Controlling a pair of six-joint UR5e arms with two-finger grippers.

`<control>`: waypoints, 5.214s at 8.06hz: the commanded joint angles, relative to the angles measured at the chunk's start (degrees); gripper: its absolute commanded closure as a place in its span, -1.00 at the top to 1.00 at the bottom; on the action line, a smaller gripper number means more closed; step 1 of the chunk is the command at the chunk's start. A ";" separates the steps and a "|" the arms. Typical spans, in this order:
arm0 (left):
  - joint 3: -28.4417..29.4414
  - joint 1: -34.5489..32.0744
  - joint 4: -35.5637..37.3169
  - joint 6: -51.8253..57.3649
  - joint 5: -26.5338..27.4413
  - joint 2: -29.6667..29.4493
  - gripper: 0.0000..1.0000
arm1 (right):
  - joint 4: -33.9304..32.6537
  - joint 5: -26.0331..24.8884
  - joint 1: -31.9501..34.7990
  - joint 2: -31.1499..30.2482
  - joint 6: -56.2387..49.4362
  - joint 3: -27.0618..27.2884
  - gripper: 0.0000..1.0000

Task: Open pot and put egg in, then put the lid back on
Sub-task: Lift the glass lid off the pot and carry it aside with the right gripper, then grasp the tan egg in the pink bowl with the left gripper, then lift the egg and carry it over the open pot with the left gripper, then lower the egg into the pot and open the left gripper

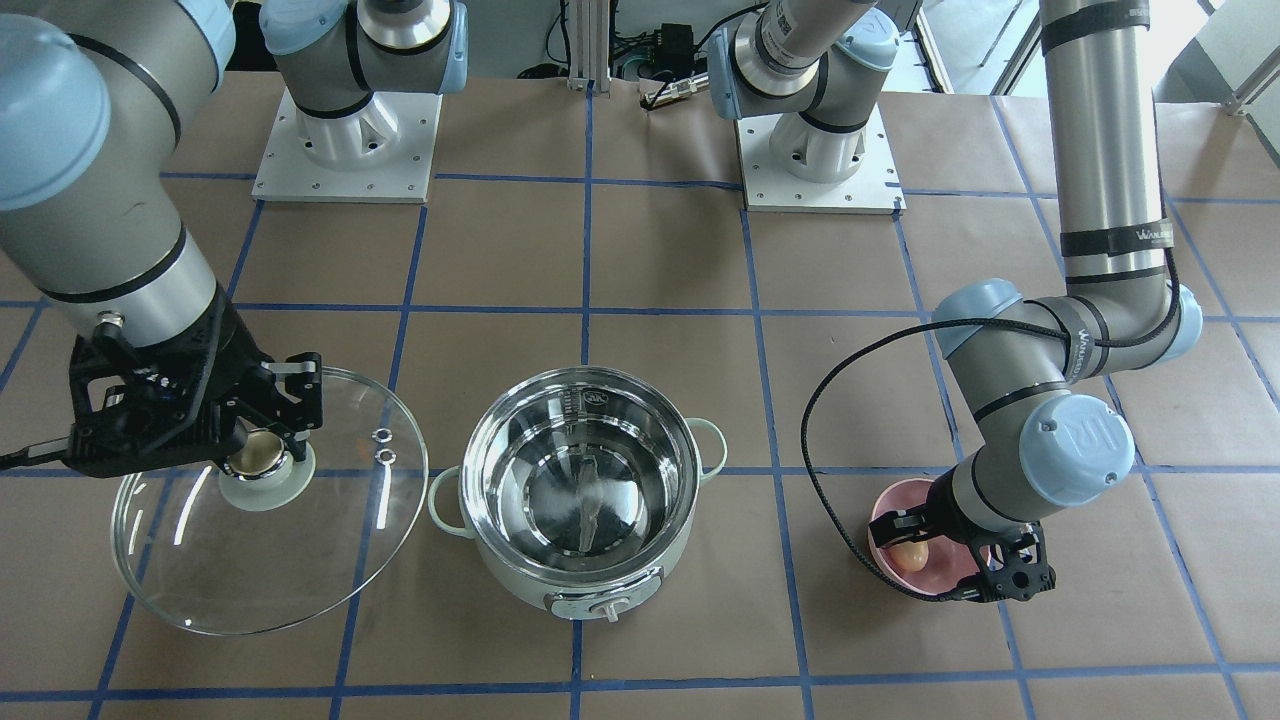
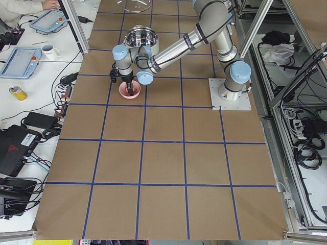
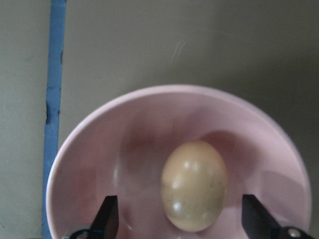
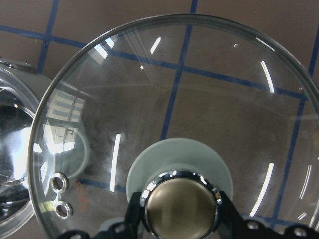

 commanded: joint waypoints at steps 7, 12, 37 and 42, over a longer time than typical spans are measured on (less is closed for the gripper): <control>-0.03 0.03 0.42 0.22 0.22 -1.66 -0.19 | -4.57 -2.11 -9.06 2.08 -15.26 4.55 -1.00; 0.32 1.08 0.16 0.04 0.66 0.01 -0.89 | -5.29 -1.76 -9.06 2.07 -15.08 6.05 -1.00; 14.83 -28.80 -10.83 -30.46 -11.38 -3.33 -1.00 | -10.30 -1.50 -9.94 4.54 -17.02 8.60 -1.00; 13.77 -28.80 -9.96 -30.11 -11.20 -3.50 -0.03 | -10.30 -1.49 -9.94 4.54 -17.11 8.60 -1.00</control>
